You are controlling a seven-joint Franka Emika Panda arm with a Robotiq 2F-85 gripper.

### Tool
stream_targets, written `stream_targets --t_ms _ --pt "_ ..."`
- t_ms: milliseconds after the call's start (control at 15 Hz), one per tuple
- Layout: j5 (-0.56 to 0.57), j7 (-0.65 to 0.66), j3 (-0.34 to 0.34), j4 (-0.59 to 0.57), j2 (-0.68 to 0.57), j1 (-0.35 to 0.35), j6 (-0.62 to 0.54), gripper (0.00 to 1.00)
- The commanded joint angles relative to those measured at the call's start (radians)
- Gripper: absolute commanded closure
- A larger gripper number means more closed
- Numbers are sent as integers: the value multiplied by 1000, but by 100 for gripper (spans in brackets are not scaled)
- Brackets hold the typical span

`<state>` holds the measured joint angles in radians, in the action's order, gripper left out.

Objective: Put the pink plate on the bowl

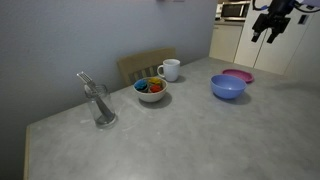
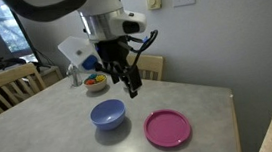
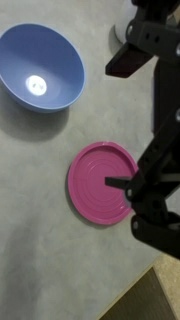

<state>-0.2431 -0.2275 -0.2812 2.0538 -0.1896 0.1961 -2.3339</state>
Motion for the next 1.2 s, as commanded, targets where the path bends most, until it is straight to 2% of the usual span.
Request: stream_targets --t_ms 0,333,400,667,1133 --pt "23 -62 45 -118 -132 51 11 0" --pt "-5 -98 100 -256 -273 116 90 0" --pt "22 -59 96 -180 -219 95 35 0" --pt "21 -62 108 -236 -268 117 60 0" --pt "107 32 104 -350 -404 86 15 0"
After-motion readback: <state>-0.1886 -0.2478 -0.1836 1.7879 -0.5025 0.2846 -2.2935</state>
